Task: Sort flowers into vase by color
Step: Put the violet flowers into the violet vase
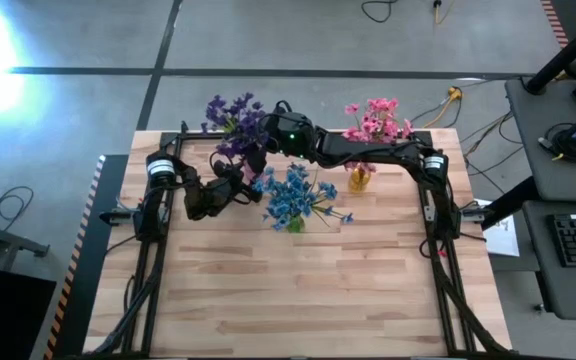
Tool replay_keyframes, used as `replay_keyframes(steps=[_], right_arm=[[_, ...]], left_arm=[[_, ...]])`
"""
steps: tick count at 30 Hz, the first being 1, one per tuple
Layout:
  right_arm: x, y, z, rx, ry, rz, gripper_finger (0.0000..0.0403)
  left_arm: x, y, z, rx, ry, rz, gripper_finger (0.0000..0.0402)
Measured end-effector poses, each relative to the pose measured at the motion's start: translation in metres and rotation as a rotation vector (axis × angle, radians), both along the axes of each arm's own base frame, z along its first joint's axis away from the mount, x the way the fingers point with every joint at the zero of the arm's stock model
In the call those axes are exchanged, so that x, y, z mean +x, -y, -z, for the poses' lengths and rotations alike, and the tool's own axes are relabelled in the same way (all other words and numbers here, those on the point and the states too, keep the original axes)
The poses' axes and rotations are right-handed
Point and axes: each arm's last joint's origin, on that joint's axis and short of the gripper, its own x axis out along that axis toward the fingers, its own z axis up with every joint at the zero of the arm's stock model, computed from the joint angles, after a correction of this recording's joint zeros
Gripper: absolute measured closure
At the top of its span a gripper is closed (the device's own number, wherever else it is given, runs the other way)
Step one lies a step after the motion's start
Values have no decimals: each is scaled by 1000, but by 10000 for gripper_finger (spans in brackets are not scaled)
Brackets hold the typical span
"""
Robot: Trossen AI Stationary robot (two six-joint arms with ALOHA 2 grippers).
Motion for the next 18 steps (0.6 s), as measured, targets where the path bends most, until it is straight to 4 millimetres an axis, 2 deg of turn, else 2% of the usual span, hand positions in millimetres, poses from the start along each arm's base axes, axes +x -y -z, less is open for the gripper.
replay_keyframes(steps=[10,18], right_arm=[[0,0,-1,13,8,3,206],[0,0,-1,9,7,10,307]], left_arm=[[0,0,0,0,0,0,135],[0,0,0,0,0,0,135]])
